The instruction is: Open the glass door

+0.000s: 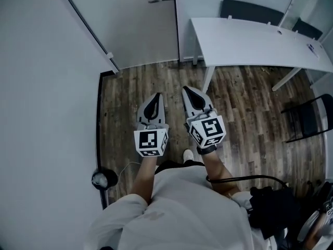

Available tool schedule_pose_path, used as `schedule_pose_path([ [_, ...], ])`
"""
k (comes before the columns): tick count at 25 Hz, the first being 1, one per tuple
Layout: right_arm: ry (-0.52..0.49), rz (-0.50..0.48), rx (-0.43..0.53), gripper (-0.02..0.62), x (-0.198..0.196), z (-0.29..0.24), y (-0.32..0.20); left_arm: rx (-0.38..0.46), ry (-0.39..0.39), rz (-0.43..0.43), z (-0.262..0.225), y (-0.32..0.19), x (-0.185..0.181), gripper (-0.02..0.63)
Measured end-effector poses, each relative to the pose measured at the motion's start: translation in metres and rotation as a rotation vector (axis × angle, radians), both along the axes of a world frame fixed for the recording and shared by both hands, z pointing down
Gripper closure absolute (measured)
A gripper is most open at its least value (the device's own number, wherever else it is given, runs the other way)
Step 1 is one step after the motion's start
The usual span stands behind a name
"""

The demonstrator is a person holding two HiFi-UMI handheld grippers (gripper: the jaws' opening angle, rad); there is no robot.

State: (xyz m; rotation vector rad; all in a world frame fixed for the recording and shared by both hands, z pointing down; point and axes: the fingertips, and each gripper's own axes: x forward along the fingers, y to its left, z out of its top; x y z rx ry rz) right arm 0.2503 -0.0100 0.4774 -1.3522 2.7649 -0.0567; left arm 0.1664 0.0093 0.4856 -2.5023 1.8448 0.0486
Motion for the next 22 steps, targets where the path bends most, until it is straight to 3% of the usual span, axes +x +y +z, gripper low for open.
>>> schedule_pose_path([
  [4,-0.005,-0.002,-0.096,0.592,0.002,0.031,-0.053,-0.059,-0.008,-0.055,0.020,-0.035,-0.019,0.617],
  [9,0.040,-0.071,-0.129,0.592,-0.048,0.054,-0.096,-0.121,0.034,-0.104,0.046,-0.095,-0.067,0.617],
  [12,0.095,-0.080,-0.101,0.592,-0.077,0.061,-0.139,-0.102,0.076,-0.077,0.056,-0.157,-0.084,0.617],
  [16,0.117,-0.028,-0.122,0.592,-0.099,0.064,-0.235,-0.066,0.176,-0.015,0.043,-0.251,-0.097,0.617],
  [19,0.093,0.002,-0.069,0.594,-0.130,0.036,-0.295,0.014,0.142,0.040,0.006,-0.304,-0.124,0.617],
  [22,0.086,0.048,0.003,0.592,-0.164,0.018,-0.344,0.044,0.083,0.127,0.006,-0.363,-0.159,0.617],
])
